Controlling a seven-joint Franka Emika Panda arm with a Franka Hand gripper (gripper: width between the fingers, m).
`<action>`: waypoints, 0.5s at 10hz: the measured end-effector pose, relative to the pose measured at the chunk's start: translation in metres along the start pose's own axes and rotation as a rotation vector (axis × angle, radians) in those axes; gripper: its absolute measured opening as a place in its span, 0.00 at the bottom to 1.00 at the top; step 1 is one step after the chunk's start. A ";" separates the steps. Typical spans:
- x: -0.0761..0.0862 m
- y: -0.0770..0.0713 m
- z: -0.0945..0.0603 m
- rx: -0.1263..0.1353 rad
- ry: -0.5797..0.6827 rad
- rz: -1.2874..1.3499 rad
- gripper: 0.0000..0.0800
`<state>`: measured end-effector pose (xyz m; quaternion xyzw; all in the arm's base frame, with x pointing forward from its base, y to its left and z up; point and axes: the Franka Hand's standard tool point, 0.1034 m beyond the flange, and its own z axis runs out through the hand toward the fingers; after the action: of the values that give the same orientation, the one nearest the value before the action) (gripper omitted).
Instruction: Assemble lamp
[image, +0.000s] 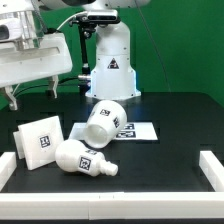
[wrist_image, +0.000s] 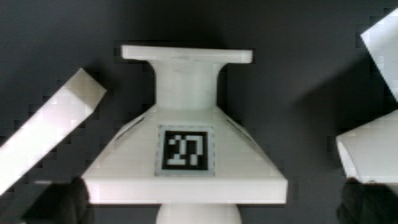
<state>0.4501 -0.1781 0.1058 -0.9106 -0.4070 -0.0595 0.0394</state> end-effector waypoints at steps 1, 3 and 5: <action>0.000 0.000 0.000 0.001 0.000 0.000 0.88; 0.000 0.000 0.001 0.002 -0.001 0.000 0.88; -0.007 -0.004 0.004 -0.018 -0.005 0.012 0.88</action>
Offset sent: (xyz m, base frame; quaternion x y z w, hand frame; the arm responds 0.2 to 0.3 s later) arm 0.0000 0.0000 0.0000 0.0000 0.0000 0.0000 1.0000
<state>0.4428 -0.1800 0.1013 -0.9135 -0.4011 -0.0607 0.0304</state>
